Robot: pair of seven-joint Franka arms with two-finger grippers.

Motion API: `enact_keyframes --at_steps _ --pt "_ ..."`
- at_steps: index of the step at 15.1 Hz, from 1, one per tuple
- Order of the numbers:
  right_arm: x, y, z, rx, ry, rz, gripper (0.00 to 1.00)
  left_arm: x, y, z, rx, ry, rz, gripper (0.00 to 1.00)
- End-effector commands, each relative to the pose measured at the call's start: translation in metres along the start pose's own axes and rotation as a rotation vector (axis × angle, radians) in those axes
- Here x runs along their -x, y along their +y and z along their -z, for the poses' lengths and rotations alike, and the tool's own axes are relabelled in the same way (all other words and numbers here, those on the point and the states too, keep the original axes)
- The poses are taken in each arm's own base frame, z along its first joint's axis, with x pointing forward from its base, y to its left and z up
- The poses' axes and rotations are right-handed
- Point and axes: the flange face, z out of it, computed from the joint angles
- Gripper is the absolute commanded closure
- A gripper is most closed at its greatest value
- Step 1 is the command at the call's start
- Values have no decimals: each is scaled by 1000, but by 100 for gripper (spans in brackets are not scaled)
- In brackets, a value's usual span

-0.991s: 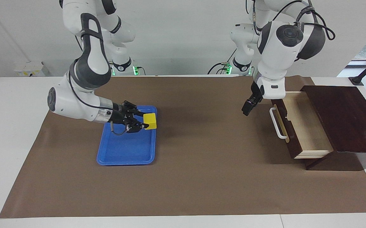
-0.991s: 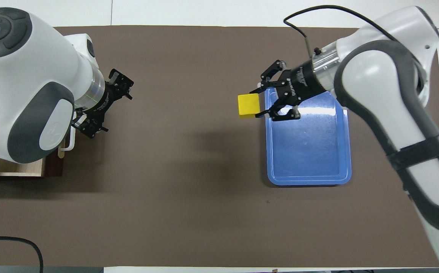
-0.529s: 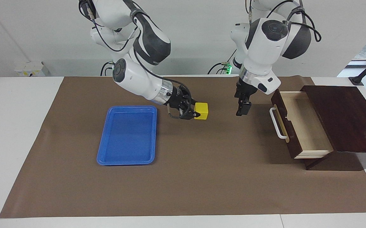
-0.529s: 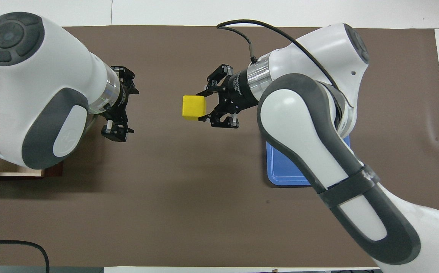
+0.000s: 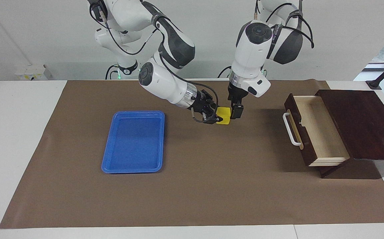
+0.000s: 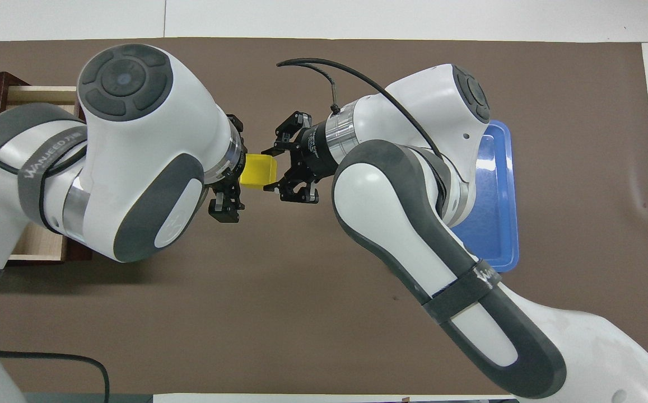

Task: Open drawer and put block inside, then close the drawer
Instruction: 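Pass the yellow cube from the right gripper into the left gripper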

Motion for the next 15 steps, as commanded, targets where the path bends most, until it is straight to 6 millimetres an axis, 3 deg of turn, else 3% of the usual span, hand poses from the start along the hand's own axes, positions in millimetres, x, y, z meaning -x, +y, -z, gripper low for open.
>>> enact_keyframes --at_steps 1,7,8,9,11,12,13,15 --pt "-1 1 2 -7 -19 -24 100 8 10 -3 10 20 16 0" --pt "-1 2 2 1 -17 -22 100 17 10 -9 16 18 16 0" --pt "-1 2 2 2 -19 -23 100 17 10 -10 16 18 16 7" --pt "-2 2 2 3 -18 -24 100 18 10 -9 18 16 12 20" --pt "-1 2 2 2 -19 -23 100 17 11 -7 25 16 10 56" --pt "-1 2 2 2 -19 -23 100 17 11 -7 25 18 8 83" --pt "-1 2 2 3 -18 -23 100 17 11 -7 24 17 7 100" --pt "-2 1 3 2 -18 -24 100 17 10 -8 16 17 7 100"
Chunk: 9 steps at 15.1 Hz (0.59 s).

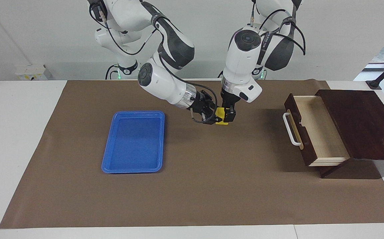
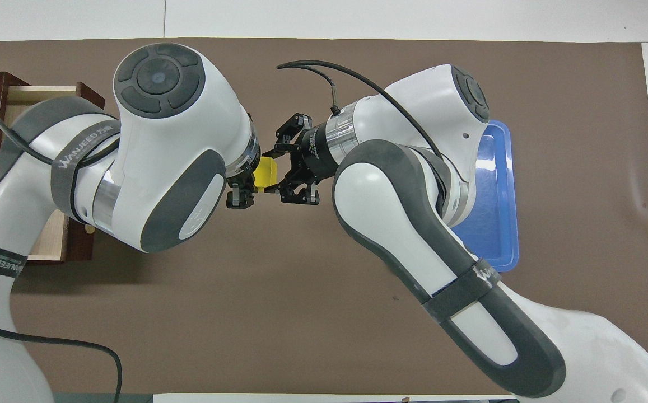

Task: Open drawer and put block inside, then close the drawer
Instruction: 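Pass the yellow cube from the right gripper into the left gripper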

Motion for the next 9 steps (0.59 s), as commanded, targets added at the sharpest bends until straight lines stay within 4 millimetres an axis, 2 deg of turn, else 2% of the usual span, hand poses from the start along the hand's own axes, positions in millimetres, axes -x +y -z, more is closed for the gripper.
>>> enact_keyframes --at_steps 1,3,6,7,8,9 --pt "0 0 5 -10 -20 -21 100 4 2 1 -4 11 8 100" --pt "-1 0 5 -11 -21 -22 100 4 3 6 5 8 8 100" --pt "-2 -1 5 -9 -21 -31 100 4 4 1 -5 12 9 100" --pt "1 0 7 -11 -21 -39 62 4 4 2 -3 12 9 100" --pt "1 0 8 -12 -20 -45 1 3 4 2 -4 14 9 100" --pt "-1 -2 11 -14 -20 -52 0 2 4 2 -7 18 10 100"
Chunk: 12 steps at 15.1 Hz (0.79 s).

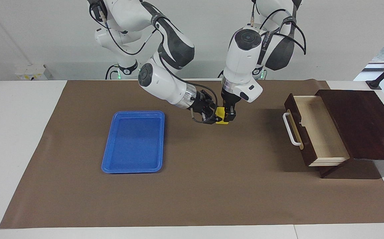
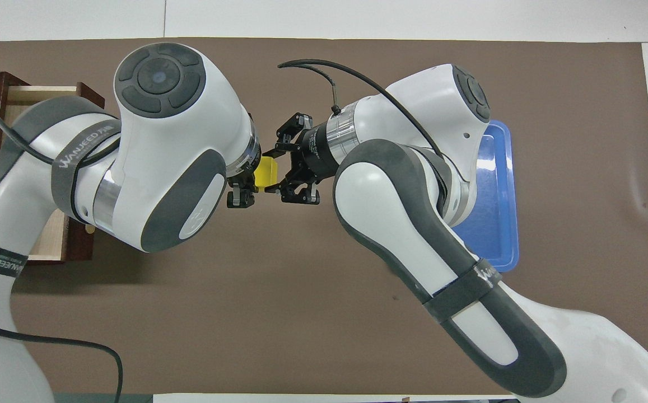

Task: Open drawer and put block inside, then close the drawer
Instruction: 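Pass the yellow cube from the right gripper into the left gripper, then carry the cube with the left gripper while the right gripper withdraws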

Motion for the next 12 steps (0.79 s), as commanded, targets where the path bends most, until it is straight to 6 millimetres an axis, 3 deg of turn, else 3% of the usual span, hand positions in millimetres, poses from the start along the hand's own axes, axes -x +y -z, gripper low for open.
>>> enact_keyframes --at_steps 1,3,5,8,12 --pt "-3 -2 12 -3 -20 -46 0 0 4 1 -13 23 12 100" --pt "-6 -4 19 0 -20 -50 0 -9 6 8 -18 47 18 100" --pt "-19 -12 40 -2 -10 -65 0 -28 14 17 -23 68 40 100" --pt "-58 -27 100 -20 41 -75 0 -84 30 25 -29 115 79 100" --pt "-97 -30 166 12 177 99 0 -189 51 45 -61 113 51 100"
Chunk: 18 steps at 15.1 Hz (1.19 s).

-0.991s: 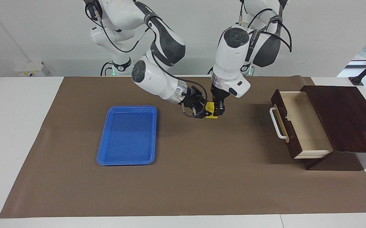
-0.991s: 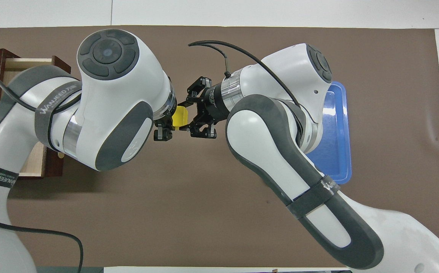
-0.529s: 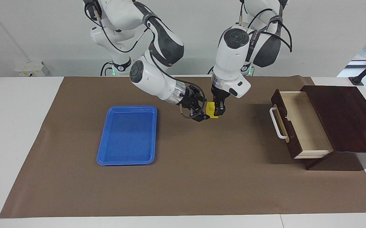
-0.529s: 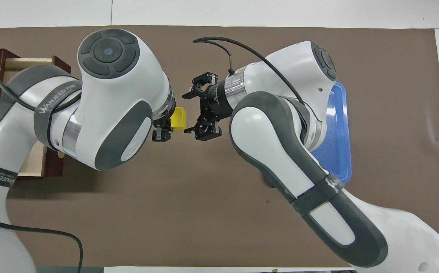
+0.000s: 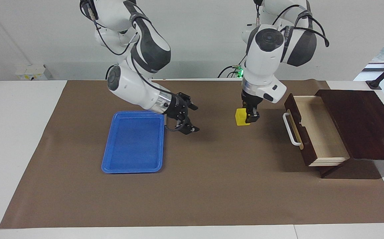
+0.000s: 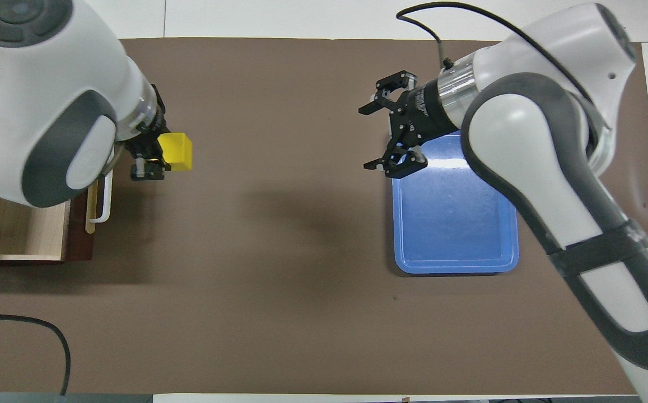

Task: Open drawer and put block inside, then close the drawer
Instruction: 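Carry the cube with the left gripper while the right gripper withdraws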

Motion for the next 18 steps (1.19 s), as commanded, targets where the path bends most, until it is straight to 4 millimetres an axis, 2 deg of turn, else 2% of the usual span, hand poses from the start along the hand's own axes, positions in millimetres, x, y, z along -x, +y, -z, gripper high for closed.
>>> enact_keyframes --at_steps 1,6,7,9,12,15,16,18 --pt "-23 5 37 18 101 184 0 -70 17 11 -19 0 -45 100" --pt "-60 29 76 207 245 628 0 -171 32 8 24 -25 -179 100" --pt "-67 35 88 241 266 719 0 -192 33 -3 18 -28 -178 100" --pt "-77 46 110 303 299 896 0 -215 25 -18 23 -24 -179 100" --pt "-79 77 136 403 367 1169 0 -230 16 -44 33 -23 -158 100" --pt "-85 121 151 498 403 1363 0 -229 1 -70 48 -34 -138 100" --pt "-84 131 155 522 426 1397 0 -227 -5 -78 48 -32 -135 100" --pt "-85 137 158 557 439 1429 0 -225 -15 -89 53 -29 -115 100"
